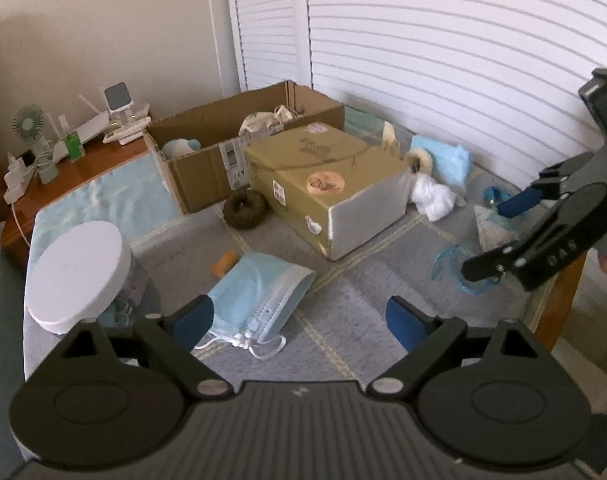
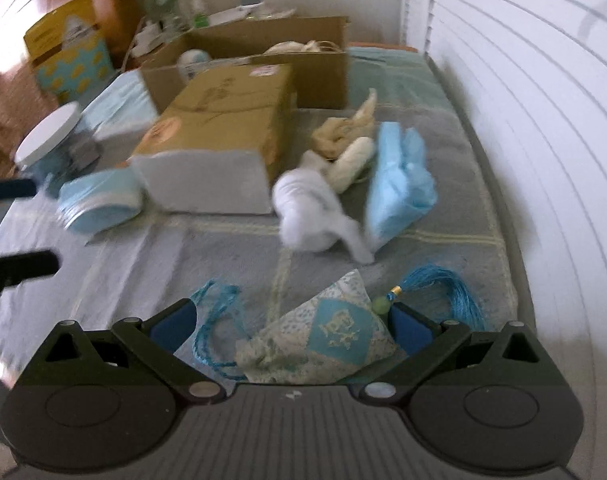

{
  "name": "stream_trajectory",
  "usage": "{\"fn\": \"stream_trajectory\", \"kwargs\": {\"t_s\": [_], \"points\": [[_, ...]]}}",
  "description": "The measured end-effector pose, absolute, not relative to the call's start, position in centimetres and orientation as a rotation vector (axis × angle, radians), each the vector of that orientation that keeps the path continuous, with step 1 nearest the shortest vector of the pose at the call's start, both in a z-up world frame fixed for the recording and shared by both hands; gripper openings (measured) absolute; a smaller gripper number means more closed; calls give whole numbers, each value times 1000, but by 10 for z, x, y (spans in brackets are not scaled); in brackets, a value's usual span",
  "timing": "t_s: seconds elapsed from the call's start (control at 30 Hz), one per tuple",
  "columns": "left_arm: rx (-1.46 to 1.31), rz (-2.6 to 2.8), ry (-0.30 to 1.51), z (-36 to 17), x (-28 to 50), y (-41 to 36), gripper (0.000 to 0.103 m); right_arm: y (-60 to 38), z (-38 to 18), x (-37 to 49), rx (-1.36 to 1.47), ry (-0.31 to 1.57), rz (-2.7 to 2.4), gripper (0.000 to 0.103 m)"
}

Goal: Organize soft objects
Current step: 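Move the left tool to the blue face mask while the right tool approaches the blue sachet, then grasp the blue face mask with the left tool while the right tool grasps the tasselled sachet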

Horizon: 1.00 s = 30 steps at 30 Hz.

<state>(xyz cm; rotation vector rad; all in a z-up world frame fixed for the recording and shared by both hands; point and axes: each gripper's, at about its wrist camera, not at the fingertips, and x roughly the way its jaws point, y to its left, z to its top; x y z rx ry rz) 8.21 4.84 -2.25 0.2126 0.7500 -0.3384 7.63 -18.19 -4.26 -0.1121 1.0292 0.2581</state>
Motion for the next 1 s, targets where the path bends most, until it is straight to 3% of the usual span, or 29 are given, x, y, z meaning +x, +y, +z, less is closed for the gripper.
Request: {"fn": "stream_trajectory", "kwargs": {"t_s": [0.37,0.43,0.63,1.0], "points": [[327,-353,786,-37,118,53,87,-173,-50,72,-238,1018,266,103],[331,-353,800,-40,126,54,73,-173,-50,72,-239,1014,265,103],[325,-401,882,-50,137,53,67,-173,-50,71,-239,1008,267,103],[342,-443,921,-48,143,51,67,-173,-50,69,-239,994,268,103]]}}
